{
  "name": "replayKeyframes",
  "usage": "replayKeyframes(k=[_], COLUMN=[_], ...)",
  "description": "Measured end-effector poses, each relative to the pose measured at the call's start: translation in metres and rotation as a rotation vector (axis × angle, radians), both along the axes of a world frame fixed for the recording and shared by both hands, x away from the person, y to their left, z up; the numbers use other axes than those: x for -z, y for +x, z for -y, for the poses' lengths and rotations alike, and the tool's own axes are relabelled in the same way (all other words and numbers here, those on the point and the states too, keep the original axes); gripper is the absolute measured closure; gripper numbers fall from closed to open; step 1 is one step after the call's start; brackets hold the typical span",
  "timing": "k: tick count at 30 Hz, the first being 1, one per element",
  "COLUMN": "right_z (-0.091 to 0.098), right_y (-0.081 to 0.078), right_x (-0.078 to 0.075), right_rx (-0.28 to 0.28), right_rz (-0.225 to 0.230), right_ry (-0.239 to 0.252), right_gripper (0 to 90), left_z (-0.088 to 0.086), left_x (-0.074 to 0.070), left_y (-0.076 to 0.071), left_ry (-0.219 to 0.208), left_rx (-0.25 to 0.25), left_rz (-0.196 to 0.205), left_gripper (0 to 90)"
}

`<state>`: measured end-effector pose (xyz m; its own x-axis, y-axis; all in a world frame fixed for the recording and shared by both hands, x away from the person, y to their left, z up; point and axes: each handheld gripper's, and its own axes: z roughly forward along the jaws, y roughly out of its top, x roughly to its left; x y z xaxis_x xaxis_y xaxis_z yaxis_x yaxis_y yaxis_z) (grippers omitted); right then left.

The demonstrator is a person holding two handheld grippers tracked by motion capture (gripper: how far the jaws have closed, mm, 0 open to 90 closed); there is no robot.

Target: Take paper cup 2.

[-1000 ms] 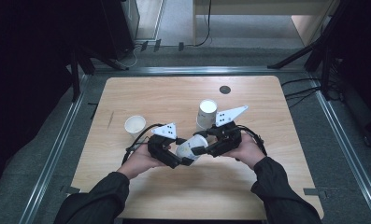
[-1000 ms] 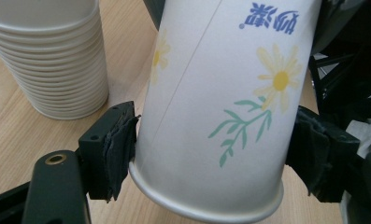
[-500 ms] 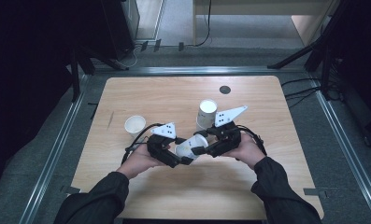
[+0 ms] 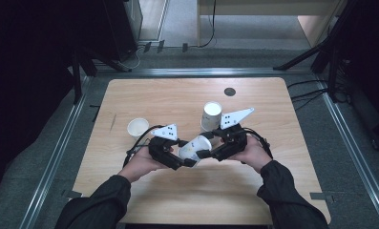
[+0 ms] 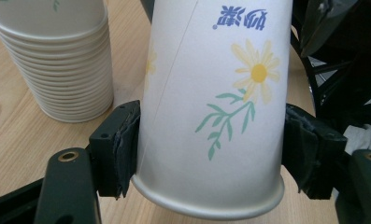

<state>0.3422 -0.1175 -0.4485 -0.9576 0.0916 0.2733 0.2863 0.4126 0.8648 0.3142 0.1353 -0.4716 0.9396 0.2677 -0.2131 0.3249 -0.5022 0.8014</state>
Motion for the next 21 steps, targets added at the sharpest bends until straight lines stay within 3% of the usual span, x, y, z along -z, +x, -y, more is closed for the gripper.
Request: replayKeyframes(k=[6, 13, 17, 21], right_z=[0.006, 0.017, 0.026, 0.029], right_y=[-0.001, -0.004, -0.008, -0.011], right_x=[-0.001, 0.0, 0.001, 0.004], right_rx=[0.012, 0.037, 0.05, 0.063], right_rz=[0.01, 0.026, 0.04, 0.045], right_ry=[0.002, -0.013, -0.013, -0.023], right_gripper=[27.5, 27.0, 27.1, 27.1], left_z=[-0.003, -0.009, -0.013, -0.012], left_x=[-0.003, -0.015, -0.022, -0.029], left_y=[0.001, 0.001, 0.005, 0.007], left_ry=[0.001, 0.034, 0.06, 0.12], left_rx=[-0.006, 0.005, 0.009, 0.029], left_rz=[-0.007, 0.005, -0.005, -0.002], left_gripper=[27.9, 28.1, 28.4, 28.4])
